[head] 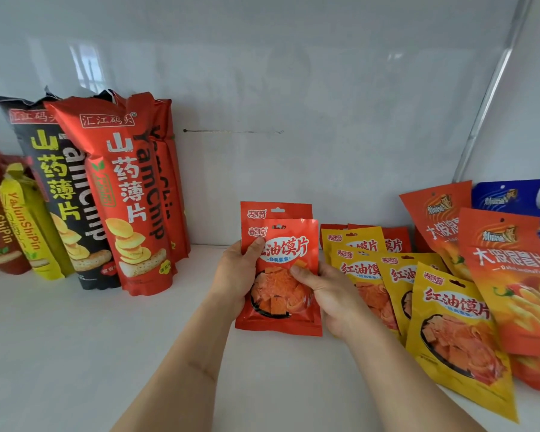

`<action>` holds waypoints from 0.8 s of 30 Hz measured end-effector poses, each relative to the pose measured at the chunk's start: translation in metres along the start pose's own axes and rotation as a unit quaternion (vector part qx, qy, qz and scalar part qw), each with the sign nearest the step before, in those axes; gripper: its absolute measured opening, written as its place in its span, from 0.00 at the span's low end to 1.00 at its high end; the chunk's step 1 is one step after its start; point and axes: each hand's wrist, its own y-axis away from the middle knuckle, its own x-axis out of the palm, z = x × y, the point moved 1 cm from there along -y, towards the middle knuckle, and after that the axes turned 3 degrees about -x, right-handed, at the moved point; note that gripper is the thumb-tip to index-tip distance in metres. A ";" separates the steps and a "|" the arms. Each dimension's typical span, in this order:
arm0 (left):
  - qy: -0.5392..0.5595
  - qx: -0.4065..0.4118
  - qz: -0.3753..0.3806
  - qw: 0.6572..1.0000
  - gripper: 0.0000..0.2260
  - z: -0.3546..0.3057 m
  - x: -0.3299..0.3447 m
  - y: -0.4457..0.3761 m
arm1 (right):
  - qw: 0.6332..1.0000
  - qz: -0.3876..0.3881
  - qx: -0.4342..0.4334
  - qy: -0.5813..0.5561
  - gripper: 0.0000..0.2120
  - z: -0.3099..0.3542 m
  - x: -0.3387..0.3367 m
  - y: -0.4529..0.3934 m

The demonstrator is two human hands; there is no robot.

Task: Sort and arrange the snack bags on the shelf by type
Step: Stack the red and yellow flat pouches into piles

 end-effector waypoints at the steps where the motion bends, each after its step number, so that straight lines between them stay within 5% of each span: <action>1: -0.008 0.007 -0.010 1.000 0.12 -0.004 -0.002 0.001 | 1.000 -0.003 -0.003 0.000 0.14 0.001 0.002 -0.001; 4: -0.160 0.093 -0.098 0.978 0.18 -0.020 -0.015 0.003 | 1.000 -0.021 -0.013 0.007 0.13 0.001 0.014 -0.009; 7: -0.434 0.254 -0.274 0.820 0.19 -0.026 -0.039 0.006 | 0.999 -0.038 -0.014 0.012 0.12 -0.003 0.032 -0.023; 9: -0.514 0.368 -0.293 0.717 0.14 -0.022 -0.053 0.005 | 0.999 -0.041 -0.010 0.007 0.10 -0.006 0.048 -0.031; 11: -0.559 0.418 -0.279 0.659 0.12 -0.014 -0.068 0.002 | 0.999 -0.045 0.000 0.006 0.08 -0.010 0.065 -0.039; 16: -0.615 0.432 -0.244 0.613 0.13 0.000 -0.100 -0.004 | 0.997 -0.062 0.003 0.040 0.08 -0.027 0.101 -0.061; 24: -0.607 0.427 -0.233 0.628 0.13 0.016 -0.112 -0.017 | 0.979 -0.095 -0.058 0.169 0.13 -0.032 0.129 -0.079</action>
